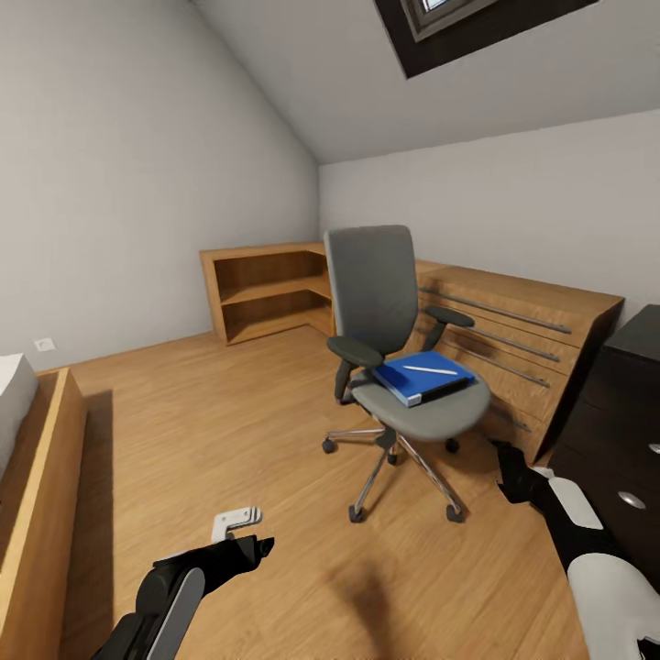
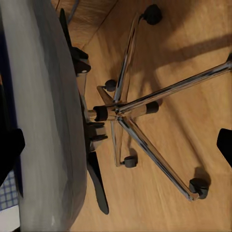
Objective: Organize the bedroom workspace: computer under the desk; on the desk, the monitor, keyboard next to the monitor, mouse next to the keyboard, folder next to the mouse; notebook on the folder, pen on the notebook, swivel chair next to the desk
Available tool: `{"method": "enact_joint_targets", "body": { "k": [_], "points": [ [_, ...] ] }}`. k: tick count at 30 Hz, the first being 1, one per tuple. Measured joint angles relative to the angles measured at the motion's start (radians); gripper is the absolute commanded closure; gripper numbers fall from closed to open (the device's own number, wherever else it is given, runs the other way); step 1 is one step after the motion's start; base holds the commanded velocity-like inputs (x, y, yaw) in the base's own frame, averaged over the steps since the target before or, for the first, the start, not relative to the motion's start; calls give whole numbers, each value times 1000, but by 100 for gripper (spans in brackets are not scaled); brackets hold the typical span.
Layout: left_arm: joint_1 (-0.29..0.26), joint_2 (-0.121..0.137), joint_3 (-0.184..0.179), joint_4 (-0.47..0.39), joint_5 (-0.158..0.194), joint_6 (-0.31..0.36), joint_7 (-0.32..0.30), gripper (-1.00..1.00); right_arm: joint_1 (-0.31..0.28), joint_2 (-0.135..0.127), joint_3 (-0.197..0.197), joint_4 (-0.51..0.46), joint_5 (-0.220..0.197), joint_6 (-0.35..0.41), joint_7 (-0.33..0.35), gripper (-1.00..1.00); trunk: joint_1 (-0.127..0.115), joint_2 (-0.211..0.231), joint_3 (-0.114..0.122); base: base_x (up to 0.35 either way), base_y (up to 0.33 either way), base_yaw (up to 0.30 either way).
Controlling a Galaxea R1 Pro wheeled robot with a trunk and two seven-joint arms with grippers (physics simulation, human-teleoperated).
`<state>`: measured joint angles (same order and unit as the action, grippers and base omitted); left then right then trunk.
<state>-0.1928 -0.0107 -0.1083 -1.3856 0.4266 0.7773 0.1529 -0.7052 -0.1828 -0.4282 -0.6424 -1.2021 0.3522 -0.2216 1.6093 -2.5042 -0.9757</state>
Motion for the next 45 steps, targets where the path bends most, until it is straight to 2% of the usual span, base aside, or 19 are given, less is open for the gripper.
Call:
{"method": "enact_joint_targets", "body": {
  "k": [4, 8, 9, 10, 12, 13, 17, 22, 23, 25, 32, 41, 45],
  "points": [
    [0, -3, -16, 0, -1, 0, 3, -100, 0, 13, 3, 1, 2, -1, 3, -100, 0, 0, 0, -4, -1, 0],
    [0, -24, -36, 5, -5, 1, 20, -100, 0, 34, 6, -1, 7, -1, 4, -100, 0, 0, 0, -1, 0, 0],
    [-1, -38, -39, 15, -14, 1, 39, -100, 0, 39, 12, -1, 8, -1, 4, -100, 0, 0, 0, 0, 0, 0],
    [-15, -64, -43, 36, -35, 2, 73, -100, 0, 45, 31, -1, 8, -2, 4, -100, 0, 0, 0, 0, 0, 0],
    [-36, -85, -44, 51, -51, 3, 94, -100, 0, 50, 49, -1, 8, -3, 4, -100, 0, 0, 0, 0, 0, 0],
    [-68, -115, -45, 73, -65, 3, 113, -100, 0, 57, 79, -1, 8, -5, 4, -100, 0, 0, 0, 0, 0, 0],
    [-100, -147, -48, 98, -81, 2, 127, -100, 0, 66, 142, -1, 9, -7, 9, -100, 0, 0, 0, 0, 0, 0],
    [-110, -156, -57, 108, -85, -1, 129, -100, 0, 77, 197, 0, 10, -10, 24, -100, 0, 0, 0, 0, 0, 0],
    [-112, -156, -60, 120, -87, -8, 128, -100, 0, 87, 215, 0, 11, -12, 40, -100, 0, 0, 0, 0, 0, 0],
    [-113, -154, -61, 132, -88, -15, 128, -100, 0, 94, 223, 1, 12, -14, 50, -100, 0, 0, 0, 0, 0, 0],
    [-115, -144, -62, 152, -88, -27, 127, -100, 0, 109, 244, 2, 20, -17, 64, -100, 0, 0, 0, 0, 0, 0],
    [-115, -141, -65, 156, -87, -30, 126, -100, 0, 111, 249, 2, 25, -16, 67, -100, 0, 0, 0, 0, 0, 0],
    [-115, -141, -79, 156, -87, -30, 127, -100, 0, 111, 249, 2, 26, -16, 67, -100, 0, 0, 0, 2, 0, 0]
  ]
}}
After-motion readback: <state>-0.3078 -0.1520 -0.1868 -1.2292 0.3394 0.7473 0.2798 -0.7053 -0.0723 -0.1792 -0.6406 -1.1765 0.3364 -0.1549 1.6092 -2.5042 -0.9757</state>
